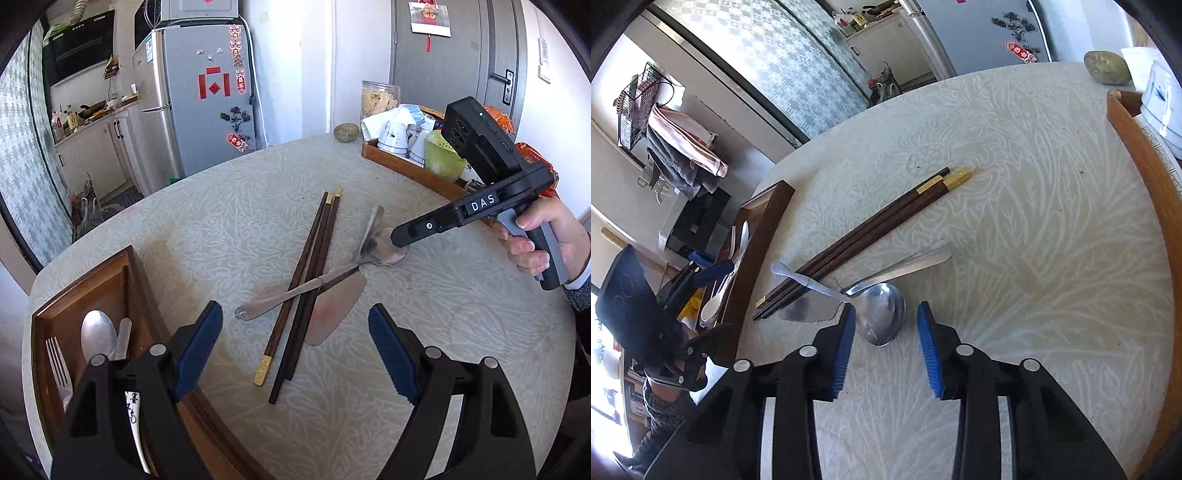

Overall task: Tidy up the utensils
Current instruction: 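Grasp the steel knife with the left tool while the right tool grasps a steel spoon, then carry the knife with the left tool into the tray while the right tool lowers the spoon there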

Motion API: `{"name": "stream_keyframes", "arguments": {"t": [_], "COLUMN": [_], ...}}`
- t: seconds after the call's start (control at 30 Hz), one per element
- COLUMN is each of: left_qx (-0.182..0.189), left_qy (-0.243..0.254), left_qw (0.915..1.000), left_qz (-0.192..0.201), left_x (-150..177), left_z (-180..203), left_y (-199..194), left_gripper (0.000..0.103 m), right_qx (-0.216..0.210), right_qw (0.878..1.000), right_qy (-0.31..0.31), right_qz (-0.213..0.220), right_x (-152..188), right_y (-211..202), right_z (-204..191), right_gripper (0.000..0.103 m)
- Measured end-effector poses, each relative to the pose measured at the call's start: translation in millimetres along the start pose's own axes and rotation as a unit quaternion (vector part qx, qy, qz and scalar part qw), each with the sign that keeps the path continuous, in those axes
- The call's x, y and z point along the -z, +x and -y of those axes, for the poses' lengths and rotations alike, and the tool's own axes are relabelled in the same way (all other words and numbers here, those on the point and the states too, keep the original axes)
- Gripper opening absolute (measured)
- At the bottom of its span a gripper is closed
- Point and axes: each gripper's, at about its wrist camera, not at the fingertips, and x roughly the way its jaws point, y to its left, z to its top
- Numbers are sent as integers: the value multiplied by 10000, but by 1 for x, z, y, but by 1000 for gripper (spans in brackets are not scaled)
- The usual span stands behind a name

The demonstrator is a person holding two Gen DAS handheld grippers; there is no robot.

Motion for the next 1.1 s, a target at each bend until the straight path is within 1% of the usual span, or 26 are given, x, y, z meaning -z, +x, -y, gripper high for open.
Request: {"name": "stream_keyframes", "arguments": {"t": [0.07, 0.1, 0.17, 0.2, 0.23, 0.27, 0.37, 0.43, 0.47, 0.6, 0.67, 0.73, 0.77, 0.8, 0.83, 0.9, 0.97, 1.03, 1.07, 1.1], "left_qx": [-56, -86, -34, 18, 109, 178, 267, 237, 231, 167, 234, 175, 176, 178, 162, 225, 196, 156, 152, 193], "left_qy": [117, 176, 216, 190, 163, 180, 437, 629, 742, 1111, 1254, 1318, 1331, 1324, 1315, 1212, 1161, 1106, 1055, 997], "left_qw": [9999, 9997, 9993, 9992, 9987, 9979, 9947, 9926, 9916, 9890, 9876, 9867, 9867, 9867, 9869, 9880, 9886, 9892, 9898, 9903], "left_qz": [-71, -122, -290, -363, -461, -594, -897, -1015, -1032, -959, -912, -938, -919, -922, -922, -927, -940, -949, -944, -945], "left_x": [-5, -7, -12, -14, -15, -16, -15, -13, -13, -12, -13, -14, -15, -16, -17, -21, -23, -25, -27, -28], "left_z": [0, 1, 0, -1, -1, 0, 7, 13, 17, 30, 36, 40, 42, 42, 43, 42, 41, 38, 37, 36], "left_y": [8, 14, 25, 29, 33, 38, 47, 51, 52, 50, 49, 51, 51, 51, 52, 53, 55, 55, 55, 54], "left_gripper": [84, 84, 80, 79, 79, 79, 78, 78, 78, 79, 78, 78, 75, 70, 62, 54, 43, 25, 23, 23], "right_qx": [58, 32, 60, 48, -23, -58, -92, -218, -342, -588, -704, -781, -839, -845, -881, -894, -939, -910, -914, -891], "right_qw": [10000, 10000, 9999, 9997, 9997, 9996, 9996, 9995, 9991, 9974, 9967, 9961, 9957, 9956, 9953, 9952, 9947, 9949, 9949, 9951], "right_qy": [-42, -55, -149, -234, -252, -250, -275, -244, -242, -416, -392, -396, -383, -391, -395, -391, -383, -404, -382, -393], "right_qz": [26, 9, -11, -61, -72, -74, -30, -13, -19, 30, 59, 62, 58, 67, 79, 125, 158, 187, 188, 189], "right_x": [1, 2, 3, 3, 4, 5, 4, 3, 2, 1, 0, 0, 0, 0, 0, -2, -4, -5, -6, -7], "right_y": [0, 0, 2, 4, 5, 4, 1, -2, -5, -20, -24, -29, -31, -33, -35, -40, -44, -47, -47, -47], "right_z": [0, 0, -3, -5, -4, -2, -2, 0, 1, -5, -5, -4, -3, -4, -4, -4, -4, -6, -5, -6], "right_gripper": [28, 24, 19, 10, 8, 7, 5, 4, 3, 1, 2, 2, 2, 2, 2, 2, 2, 2, 2, 2]}}
